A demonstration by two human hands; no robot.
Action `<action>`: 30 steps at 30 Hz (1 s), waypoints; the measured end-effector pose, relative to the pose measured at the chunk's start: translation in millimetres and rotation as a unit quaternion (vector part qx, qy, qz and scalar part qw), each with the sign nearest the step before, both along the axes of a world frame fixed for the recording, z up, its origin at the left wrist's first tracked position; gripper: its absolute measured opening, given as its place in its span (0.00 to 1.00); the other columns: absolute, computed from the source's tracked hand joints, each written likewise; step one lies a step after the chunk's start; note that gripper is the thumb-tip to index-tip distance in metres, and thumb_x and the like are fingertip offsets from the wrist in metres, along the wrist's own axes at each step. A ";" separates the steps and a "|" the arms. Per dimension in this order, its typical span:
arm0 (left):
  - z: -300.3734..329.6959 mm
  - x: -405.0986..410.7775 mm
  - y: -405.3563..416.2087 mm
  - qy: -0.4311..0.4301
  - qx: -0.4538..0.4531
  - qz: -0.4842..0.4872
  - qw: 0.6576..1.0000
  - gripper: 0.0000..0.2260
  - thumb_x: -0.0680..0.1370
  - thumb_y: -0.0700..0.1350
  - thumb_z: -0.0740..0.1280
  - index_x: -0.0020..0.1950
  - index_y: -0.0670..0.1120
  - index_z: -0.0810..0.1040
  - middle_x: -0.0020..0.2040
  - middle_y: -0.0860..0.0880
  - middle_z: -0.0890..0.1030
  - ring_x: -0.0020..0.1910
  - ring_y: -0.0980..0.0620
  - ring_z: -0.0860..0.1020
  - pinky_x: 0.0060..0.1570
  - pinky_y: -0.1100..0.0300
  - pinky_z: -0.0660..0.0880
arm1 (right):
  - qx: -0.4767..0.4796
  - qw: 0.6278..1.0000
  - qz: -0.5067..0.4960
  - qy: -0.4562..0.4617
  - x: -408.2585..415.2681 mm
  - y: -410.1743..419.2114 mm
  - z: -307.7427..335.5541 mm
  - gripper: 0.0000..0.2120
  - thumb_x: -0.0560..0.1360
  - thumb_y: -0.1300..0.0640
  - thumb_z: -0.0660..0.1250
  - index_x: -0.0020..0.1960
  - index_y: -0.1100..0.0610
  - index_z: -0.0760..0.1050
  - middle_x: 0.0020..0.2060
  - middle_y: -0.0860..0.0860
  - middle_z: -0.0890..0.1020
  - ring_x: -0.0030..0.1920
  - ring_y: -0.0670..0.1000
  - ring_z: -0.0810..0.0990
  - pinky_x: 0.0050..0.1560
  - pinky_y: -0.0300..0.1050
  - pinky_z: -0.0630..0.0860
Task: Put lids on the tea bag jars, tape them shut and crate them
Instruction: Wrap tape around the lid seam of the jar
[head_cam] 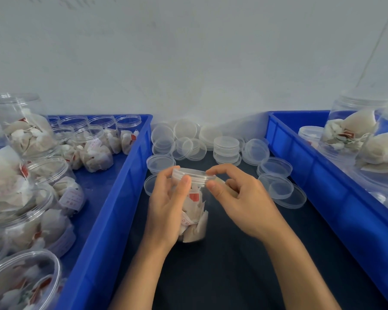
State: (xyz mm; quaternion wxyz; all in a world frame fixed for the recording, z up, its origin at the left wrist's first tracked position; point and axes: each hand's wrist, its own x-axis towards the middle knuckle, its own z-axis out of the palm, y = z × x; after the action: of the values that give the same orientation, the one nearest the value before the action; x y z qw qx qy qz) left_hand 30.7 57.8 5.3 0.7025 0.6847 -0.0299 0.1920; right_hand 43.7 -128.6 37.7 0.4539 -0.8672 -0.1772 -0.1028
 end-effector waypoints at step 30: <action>2.1 -5.8 -4.0 -0.018 0.125 0.168 0.978 0.28 0.77 0.70 0.63 0.70 0.54 0.75 0.62 0.55 0.82 0.53 0.63 0.82 0.49 0.61 0.80 | -0.051 0.997 -0.026 -0.048 0.4 3.2 -3.3 0.15 0.80 0.37 0.63 0.66 0.34 0.75 0.30 0.44 0.76 0.35 0.47 0.77 0.39 0.45 0.75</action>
State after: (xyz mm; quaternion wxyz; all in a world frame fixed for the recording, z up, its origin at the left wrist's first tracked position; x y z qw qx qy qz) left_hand 24.9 53.8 7.3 0.5686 0.7587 0.0492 0.3141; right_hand 44.1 -125.4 34.4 0.3977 -0.8874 -0.1813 -0.1465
